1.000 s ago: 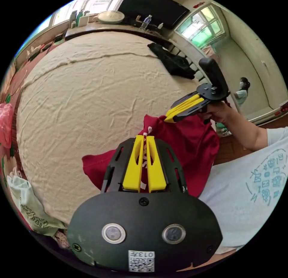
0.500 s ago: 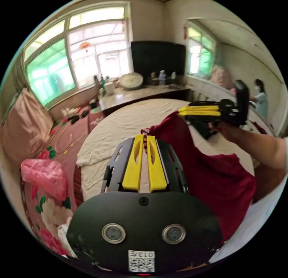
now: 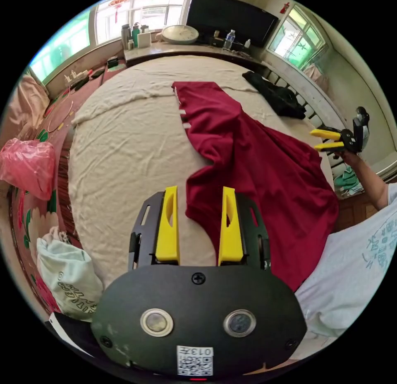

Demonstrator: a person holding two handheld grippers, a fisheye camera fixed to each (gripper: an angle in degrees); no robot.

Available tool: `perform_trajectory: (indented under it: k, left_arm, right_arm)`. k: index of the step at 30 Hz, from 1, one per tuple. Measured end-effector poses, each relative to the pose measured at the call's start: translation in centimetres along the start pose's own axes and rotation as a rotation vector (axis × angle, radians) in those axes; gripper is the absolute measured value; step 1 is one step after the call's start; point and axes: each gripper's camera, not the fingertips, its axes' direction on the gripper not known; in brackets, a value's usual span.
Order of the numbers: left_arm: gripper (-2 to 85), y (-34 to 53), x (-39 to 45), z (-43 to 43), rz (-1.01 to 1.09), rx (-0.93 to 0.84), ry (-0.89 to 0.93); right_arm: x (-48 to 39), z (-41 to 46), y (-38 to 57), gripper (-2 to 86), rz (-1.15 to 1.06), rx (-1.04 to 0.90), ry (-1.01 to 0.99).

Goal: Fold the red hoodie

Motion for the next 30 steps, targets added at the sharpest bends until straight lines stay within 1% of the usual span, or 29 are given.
perform_trajectory:
  k: [3, 5, 7, 10, 12, 16, 18, 20, 22, 23, 25, 27, 28, 29, 30]
  left_arm:
    - [13.1, -0.7, 1.8, 1.5, 0.032, -0.009, -0.084]
    - [8.7, -1.6, 2.3, 2.5, 0.034, -0.04, -0.154]
    - [1.9, -2.4, 2.2, 3.4, 0.015, -0.067, -0.25]
    - [0.4, -2.7, 1.5, 3.1, -0.016, -0.054, -0.244]
    - [0.1, -2.7, 1.0, 2.7, -0.038, -0.058, -0.265]
    - [-0.1, -2.6, -1.2, 3.0, -0.14, -0.061, -0.218]
    - [-0.1, -2.4, -1.9, 3.4, -0.186, -0.06, -0.181]
    - [0.1, -2.1, -2.5, 3.2, -0.237, -0.047, -0.147]
    - [0.6, -1.3, -3.4, 2.6, -0.28, -0.049, -0.088]
    - [0.8, -1.0, -3.6, 2.3, -0.279, -0.044, -0.098]
    - [1.2, 0.4, -4.6, 0.0, -0.319, -0.017, -0.195]
    - [1.9, 1.3, -5.8, -1.7, -0.364, 0.035, -0.218]
    - [2.9, 1.3, -6.3, -2.6, -0.38, 0.079, -0.203]
    - [3.4, 1.0, -6.4, -2.8, -0.381, 0.097, -0.185]
    - [5.0, -0.3, -6.3, -3.0, -0.367, 0.128, -0.138]
  right_arm:
    - [-3.0, 1.4, 2.3, 12.7, -0.059, -0.085, 0.051]
    - [-3.3, 3.1, 2.5, 11.4, -0.105, -0.164, 0.09]
    - [-2.5, 4.0, 2.2, 8.0, -0.122, -0.208, 0.123]
    - [0.2, 3.3, 0.8, 5.0, -0.08, -0.217, 0.239]
    - [2.9, 2.1, 0.1, 4.4, -0.034, -0.18, 0.311]
    - [11.9, 1.1, -1.3, 4.3, 0.166, -0.148, 0.347]
    - [16.1, 2.1, -1.6, 4.6, 0.315, -0.168, 0.234]
    - [21.0, 3.7, -0.6, 5.6, 0.595, -0.213, 0.027]
    - [22.2, 3.7, 0.7, 7.2, 0.68, -0.148, -0.046]
    - [22.1, 3.3, 1.4, 9.1, 0.695, -0.129, -0.029]
    - [22.0, 1.7, 2.7, 12.2, 0.742, -0.108, 0.059]
    - [21.7, -0.6, 3.9, 12.5, 0.778, -0.041, 0.167]
    - [21.5, -2.1, 4.0, 12.2, 0.794, 0.016, 0.233]
    - [21.1, -3.1, 2.8, 11.9, 0.75, 0.092, 0.229]
    - [20.8, -3.2, 1.7, 11.8, 0.713, 0.112, 0.216]
